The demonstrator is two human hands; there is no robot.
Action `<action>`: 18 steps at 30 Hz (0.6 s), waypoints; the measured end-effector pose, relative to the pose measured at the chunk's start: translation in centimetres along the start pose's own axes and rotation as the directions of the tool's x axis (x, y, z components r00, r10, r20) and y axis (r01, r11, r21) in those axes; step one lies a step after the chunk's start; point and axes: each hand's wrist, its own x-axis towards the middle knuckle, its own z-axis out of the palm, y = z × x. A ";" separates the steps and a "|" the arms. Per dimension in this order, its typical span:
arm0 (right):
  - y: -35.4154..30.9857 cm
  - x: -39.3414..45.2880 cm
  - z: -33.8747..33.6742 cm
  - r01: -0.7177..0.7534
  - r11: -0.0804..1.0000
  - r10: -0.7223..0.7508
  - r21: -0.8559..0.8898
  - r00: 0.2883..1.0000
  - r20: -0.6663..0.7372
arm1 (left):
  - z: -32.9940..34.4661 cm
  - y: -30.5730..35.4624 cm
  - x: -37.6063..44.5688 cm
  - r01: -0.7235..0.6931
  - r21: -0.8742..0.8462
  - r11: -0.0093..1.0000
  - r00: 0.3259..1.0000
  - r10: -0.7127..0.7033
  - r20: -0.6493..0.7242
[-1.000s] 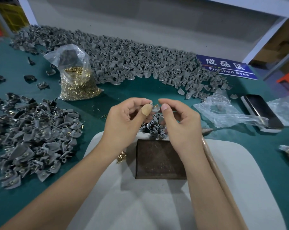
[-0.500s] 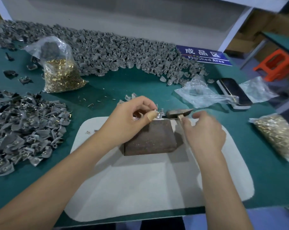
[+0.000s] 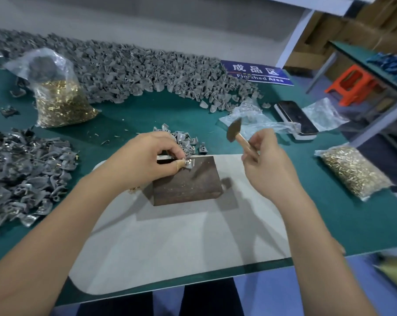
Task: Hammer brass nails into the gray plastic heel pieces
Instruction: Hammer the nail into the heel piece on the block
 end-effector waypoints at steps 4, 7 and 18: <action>-1.9 -1.1 -0.4 0.102 0.975 -0.118 0.197 0.990 0.073 | -0.2 0.1 -0.1 0.006 0.048 0.999 1.000 -0.006 0.000; -2.5 -1.4 -0.5 0.138 0.965 -0.163 0.223 0.982 0.097 | -0.3 0.1 -0.2 0.009 0.038 0.999 1.000 -0.009 -0.008; -3.8 -3.0 1.6 0.196 0.980 -0.192 -0.033 0.976 0.099 | -0.3 -0.5 -0.1 0.016 0.025 1.000 1.000 -0.016 0.018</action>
